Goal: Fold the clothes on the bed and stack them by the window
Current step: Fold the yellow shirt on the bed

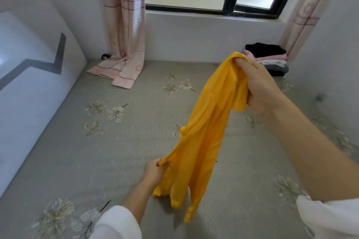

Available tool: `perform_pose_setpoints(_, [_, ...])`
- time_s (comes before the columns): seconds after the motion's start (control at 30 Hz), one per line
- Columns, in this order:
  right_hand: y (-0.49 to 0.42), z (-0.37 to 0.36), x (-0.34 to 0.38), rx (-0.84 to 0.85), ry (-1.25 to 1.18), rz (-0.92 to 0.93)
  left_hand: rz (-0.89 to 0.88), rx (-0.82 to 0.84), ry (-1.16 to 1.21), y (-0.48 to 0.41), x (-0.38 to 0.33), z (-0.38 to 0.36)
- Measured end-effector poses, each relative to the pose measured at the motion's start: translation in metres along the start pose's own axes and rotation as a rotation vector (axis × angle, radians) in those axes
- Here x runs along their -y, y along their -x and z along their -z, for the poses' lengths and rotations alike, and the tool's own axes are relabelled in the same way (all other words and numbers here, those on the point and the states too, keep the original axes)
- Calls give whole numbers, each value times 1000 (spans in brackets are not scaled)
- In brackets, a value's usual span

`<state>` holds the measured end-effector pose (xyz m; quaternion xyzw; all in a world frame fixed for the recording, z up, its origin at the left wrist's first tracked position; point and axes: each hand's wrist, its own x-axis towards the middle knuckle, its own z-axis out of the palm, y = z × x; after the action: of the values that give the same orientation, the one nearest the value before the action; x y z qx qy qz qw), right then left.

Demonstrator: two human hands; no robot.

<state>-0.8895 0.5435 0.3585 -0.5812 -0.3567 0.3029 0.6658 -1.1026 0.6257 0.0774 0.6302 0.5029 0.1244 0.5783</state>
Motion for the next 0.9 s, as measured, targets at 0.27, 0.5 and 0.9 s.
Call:
perform_pose_setpoints(0.27, [-7,89,-45,-583,106,-305,-116,-138,-5,-21,-31,86])
perform_pose_setpoints(0.5, [-51,129,-102,-610,207,-450,-186,228,-813,-54,-113,160])
perform_pose_setpoints(0.9, [-153,117,-75,-404,-389,-180,-188,-650,3,-98,-230,201])
